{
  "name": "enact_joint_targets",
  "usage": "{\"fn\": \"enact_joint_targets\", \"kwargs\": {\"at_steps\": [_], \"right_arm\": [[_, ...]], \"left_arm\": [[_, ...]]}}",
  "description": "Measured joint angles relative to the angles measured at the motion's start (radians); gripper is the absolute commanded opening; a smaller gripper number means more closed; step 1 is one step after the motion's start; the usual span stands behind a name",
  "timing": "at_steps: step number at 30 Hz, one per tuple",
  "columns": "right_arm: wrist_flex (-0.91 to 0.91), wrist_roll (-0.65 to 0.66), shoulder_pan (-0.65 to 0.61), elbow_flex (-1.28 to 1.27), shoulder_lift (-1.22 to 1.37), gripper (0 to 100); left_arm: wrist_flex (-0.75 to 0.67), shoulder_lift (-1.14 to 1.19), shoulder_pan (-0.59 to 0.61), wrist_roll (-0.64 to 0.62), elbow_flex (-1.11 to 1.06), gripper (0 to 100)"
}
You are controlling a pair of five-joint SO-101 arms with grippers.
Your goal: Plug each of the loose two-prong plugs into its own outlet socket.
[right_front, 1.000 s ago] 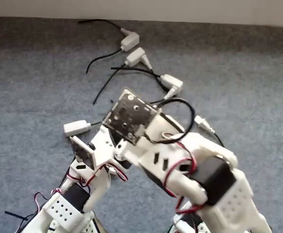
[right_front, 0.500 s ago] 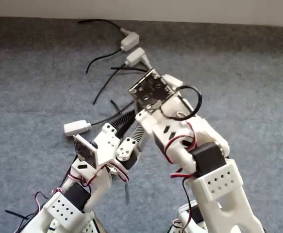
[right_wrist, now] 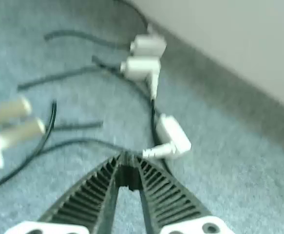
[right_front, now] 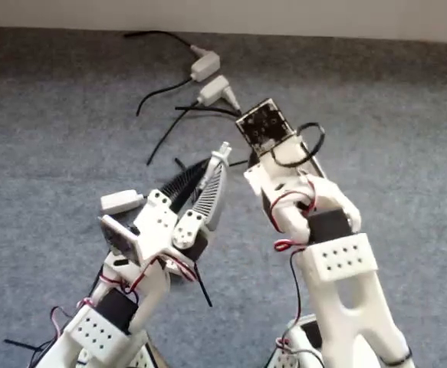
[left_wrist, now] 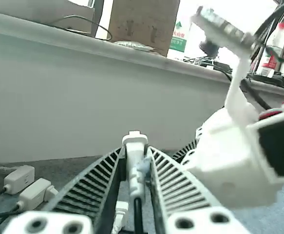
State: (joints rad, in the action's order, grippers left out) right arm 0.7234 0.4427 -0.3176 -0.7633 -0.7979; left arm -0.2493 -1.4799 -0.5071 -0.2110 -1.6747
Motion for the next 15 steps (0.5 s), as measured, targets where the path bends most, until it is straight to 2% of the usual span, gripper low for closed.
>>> {"fn": "enact_joint_targets", "kwargs": {"at_steps": [4,11,13,15], "right_arm": [[0.015,0.0,0.0,0.026,-0.005,0.6],[0.15,0.0,0.048,0.187,-0.005,0.6],[0.201,0.0,0.084,0.222,-0.005,0.6],[0.256,0.0,0.137,0.239,-0.005,0.6]], "left_arm": [[0.0,-0.002,-0.006,0.0,0.0,1],[0.017,0.0,0.028,0.0,0.002,1],[0.092,0.0,0.051,0.0,0.029,1],[0.23,0.0,0.068,-0.023,0.101,1]]}}
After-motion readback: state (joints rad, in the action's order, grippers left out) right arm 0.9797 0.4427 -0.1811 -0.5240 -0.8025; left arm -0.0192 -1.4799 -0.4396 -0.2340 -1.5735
